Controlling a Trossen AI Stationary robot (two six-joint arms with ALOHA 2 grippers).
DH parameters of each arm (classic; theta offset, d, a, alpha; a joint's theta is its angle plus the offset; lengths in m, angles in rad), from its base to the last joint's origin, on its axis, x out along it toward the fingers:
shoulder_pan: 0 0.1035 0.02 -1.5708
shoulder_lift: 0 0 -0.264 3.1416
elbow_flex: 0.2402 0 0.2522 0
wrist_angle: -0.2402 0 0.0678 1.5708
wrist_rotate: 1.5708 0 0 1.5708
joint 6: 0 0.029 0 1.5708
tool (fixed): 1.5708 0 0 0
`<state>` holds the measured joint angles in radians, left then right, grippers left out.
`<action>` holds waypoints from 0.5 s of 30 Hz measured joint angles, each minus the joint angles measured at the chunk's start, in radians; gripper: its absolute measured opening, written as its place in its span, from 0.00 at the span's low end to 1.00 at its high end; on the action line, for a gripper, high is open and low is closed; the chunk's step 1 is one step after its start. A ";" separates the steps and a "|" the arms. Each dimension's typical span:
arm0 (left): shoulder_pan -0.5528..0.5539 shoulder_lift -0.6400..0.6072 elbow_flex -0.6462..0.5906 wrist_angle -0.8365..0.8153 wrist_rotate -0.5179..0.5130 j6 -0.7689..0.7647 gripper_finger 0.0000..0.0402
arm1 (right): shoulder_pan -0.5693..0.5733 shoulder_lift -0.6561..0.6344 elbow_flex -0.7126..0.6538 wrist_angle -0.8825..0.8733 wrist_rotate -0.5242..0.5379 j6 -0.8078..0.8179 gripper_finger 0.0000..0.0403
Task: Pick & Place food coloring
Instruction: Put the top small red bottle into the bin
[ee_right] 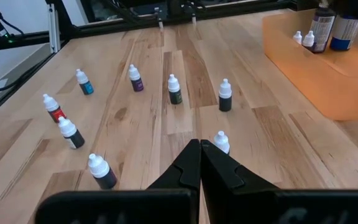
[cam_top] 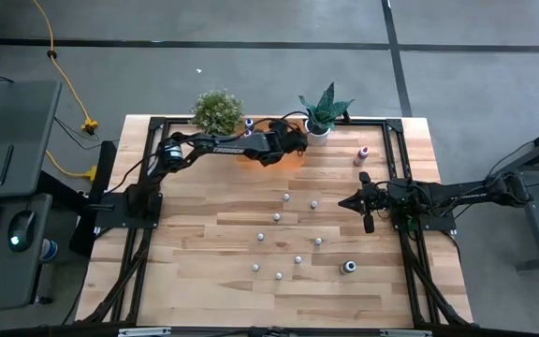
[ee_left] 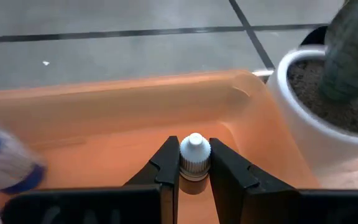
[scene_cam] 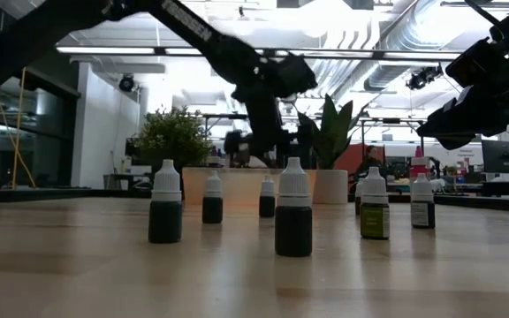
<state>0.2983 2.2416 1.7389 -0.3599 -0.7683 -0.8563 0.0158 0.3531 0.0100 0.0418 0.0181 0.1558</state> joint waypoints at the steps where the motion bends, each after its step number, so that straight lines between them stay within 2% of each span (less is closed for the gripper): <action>1: 0.003 0.007 -0.004 -0.005 0.014 0.017 0.13 | 0.000 0.000 0.000 0.000 0.000 0.000 0.00; 7: -0.004 0.025 0.001 0.001 -0.046 0.025 0.13 | 0.000 0.000 0.000 -0.001 0.000 0.000 0.00; 12: -0.004 0.026 0.011 -0.009 -0.036 0.058 0.13 | 0.000 0.000 0.000 -0.001 0.000 0.000 0.00; 15: -0.004 0.026 0.011 -0.020 0.006 0.066 0.13 | 0.000 0.000 0.000 -0.001 0.000 0.000 0.00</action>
<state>0.2945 2.2677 1.7500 -0.3801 -0.7623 -0.7906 0.0154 0.3531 0.0100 0.0411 0.0181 0.1558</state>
